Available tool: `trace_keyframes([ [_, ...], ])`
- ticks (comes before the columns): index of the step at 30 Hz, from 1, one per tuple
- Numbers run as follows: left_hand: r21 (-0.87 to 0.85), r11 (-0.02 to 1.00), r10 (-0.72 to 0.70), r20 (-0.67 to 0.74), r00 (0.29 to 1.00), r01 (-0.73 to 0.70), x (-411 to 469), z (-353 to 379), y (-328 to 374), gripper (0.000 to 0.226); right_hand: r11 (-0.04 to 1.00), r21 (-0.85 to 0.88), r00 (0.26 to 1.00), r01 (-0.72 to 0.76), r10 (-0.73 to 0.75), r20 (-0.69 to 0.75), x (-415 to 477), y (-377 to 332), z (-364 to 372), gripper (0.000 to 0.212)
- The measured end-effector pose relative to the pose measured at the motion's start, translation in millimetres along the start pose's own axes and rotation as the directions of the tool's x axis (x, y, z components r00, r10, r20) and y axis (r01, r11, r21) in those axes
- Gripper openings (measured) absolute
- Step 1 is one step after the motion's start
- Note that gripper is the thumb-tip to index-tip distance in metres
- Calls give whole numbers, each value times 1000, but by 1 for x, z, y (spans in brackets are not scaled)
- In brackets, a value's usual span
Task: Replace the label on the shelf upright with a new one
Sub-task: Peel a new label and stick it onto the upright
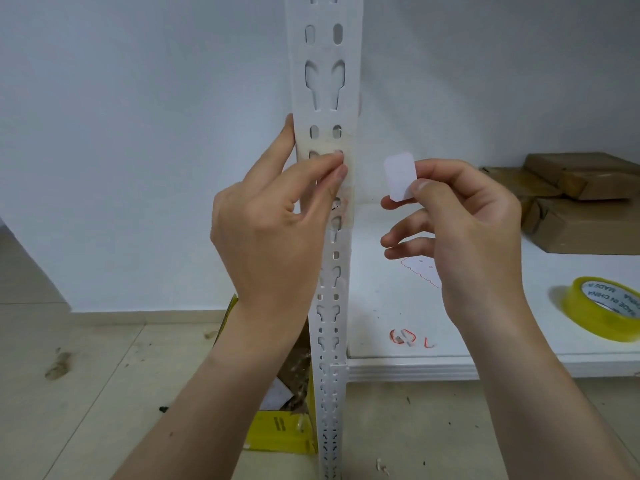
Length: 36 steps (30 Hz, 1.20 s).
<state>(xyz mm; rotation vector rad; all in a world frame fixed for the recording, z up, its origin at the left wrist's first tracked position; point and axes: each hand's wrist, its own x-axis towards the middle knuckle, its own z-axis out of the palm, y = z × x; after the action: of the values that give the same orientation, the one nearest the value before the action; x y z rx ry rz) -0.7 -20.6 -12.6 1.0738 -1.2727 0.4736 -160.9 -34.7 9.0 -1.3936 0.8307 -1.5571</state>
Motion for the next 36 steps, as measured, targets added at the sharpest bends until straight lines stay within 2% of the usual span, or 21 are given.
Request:
trace_keyframes([
  [8,42,998,45,1,999,-45,0,1,0,19,1000,3,1000,0,0,1,0,0,-1,19],
  [21,55,996,-71,68,995,67,7,-5,11,18,1000,-7,1000,20,-20,18,-4,-4,-2,22],
  [27,83,995,-67,119,991,57,9,-11,17,16,1000,-4,1000,26,-26,14,-4,-5,-2,24],
  [33,-3,1000,7,24,1000,-6,9,-7,11,14,1000,-5,1000,28,-28,9,-3,-5,-2,23],
  [36,-7,1000,18,25,1000,-17,8,-5,8,16,1000,-4,1000,26,-26,12,-2,-4,-2,25],
])
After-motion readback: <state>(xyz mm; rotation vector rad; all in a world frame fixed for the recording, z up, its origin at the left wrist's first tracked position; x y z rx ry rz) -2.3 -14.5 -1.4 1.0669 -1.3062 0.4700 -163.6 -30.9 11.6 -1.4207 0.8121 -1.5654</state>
